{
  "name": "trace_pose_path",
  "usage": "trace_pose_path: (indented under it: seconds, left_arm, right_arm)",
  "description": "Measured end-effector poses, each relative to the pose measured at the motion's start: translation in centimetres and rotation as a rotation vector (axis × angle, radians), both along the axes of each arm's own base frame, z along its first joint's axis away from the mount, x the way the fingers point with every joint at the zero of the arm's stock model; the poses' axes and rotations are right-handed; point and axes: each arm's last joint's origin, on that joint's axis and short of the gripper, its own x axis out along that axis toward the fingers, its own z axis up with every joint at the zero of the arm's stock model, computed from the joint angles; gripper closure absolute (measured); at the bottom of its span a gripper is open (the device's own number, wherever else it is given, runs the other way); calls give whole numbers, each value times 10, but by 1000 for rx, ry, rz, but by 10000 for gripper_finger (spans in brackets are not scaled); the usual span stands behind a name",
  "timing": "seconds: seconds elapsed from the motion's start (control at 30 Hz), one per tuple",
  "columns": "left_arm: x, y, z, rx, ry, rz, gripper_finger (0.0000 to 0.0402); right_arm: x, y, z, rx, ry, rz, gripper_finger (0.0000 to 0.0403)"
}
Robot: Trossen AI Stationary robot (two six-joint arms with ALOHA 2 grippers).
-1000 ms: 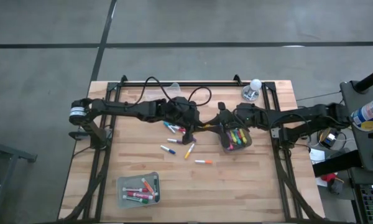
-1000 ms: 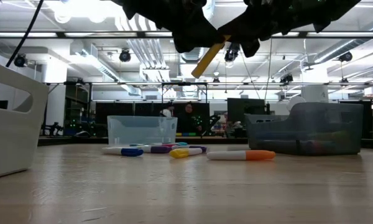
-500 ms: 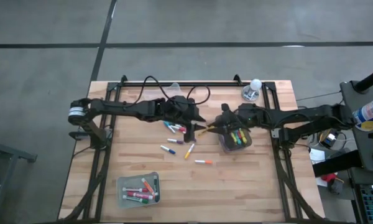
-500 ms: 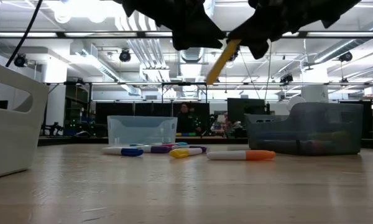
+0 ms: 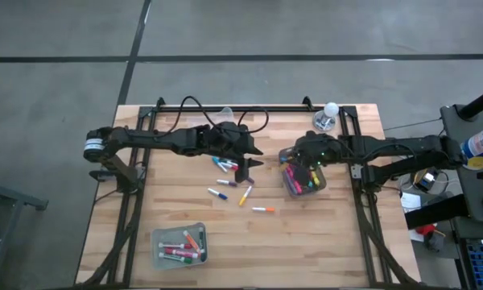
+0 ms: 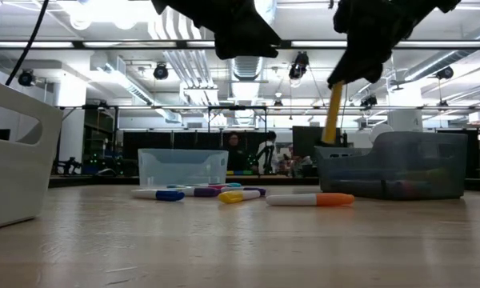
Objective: Pick & Place Markers
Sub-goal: Put the dark yellow highlighter pen into the black bin, then put the white and orange highlighter pen into the transparent bin
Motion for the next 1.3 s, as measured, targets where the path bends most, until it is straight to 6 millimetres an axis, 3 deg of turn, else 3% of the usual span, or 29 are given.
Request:
trace_pose_path:
  seconds: [0.37, 0.6, 0.9, 1.1, 1.3]
  left_arm:
    - [-5, -1, -8, -11, 101, -1, 237]
    - [-11, -2, -16, -29, 201, 2, 237]
    - [-13, -3, -21, -57, 249, 16, 237]
    - [-14, -3, -22, -79, 265, 31, 237]
    - [-16, -9, -17, -34, 239, -14, 261]
  right_arm:
    - [-21, -2, 9, 48, 199, -220, 346]
    - [-21, 0, -10, 131, 259, -216, 335]
    - [-13, -1, -22, 129, 296, -220, 237]
    - [-10, -2, -14, 91, 259, -192, 177]
    - [-9, -2, -4, 65, 225, -160, 150]
